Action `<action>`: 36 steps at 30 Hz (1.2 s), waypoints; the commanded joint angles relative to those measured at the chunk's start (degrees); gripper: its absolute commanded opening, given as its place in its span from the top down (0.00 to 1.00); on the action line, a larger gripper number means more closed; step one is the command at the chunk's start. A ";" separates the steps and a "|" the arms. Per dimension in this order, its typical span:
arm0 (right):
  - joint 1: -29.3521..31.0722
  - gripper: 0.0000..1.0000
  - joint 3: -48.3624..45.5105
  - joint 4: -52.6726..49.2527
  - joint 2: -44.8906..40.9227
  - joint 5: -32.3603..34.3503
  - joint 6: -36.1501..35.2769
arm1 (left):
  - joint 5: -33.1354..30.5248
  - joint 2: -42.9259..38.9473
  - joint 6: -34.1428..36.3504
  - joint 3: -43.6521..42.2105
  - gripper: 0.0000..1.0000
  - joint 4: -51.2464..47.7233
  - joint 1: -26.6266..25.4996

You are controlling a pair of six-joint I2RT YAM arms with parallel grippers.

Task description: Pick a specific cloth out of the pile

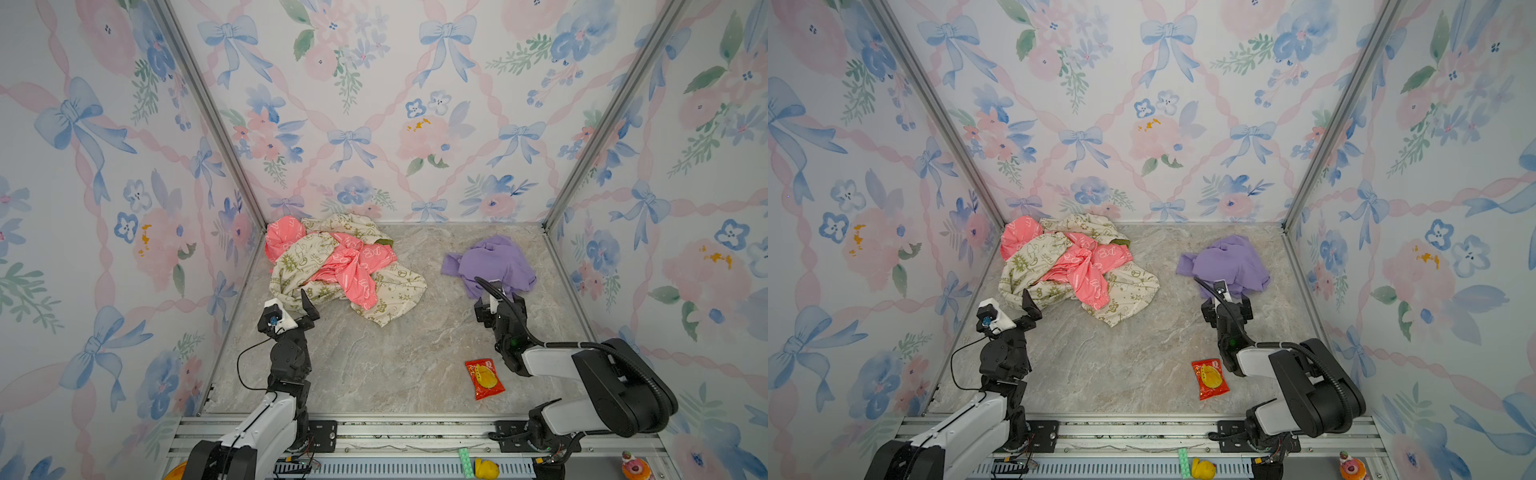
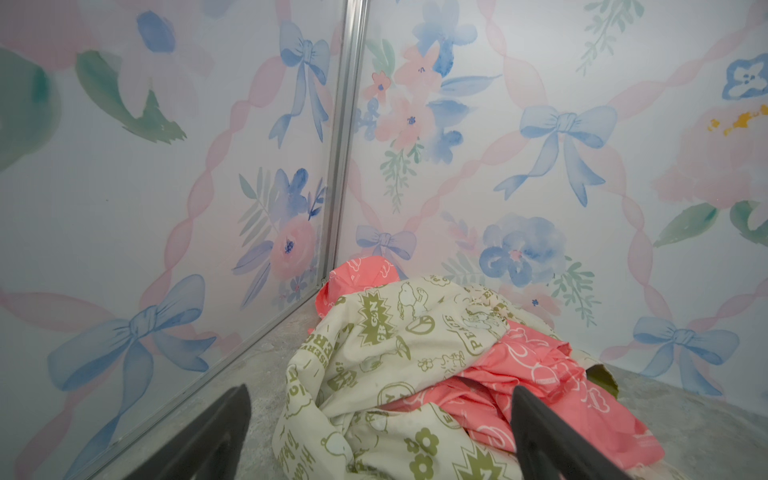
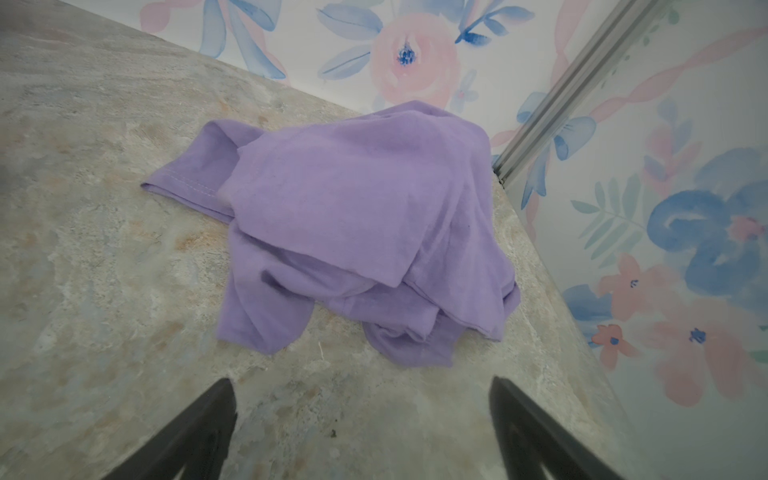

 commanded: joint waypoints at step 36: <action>-19.35 0.03 4.03 1.90 3.63 -28.89 11.93 | 10.35 35.68 5.75 10.24 0.02 13.20 0.41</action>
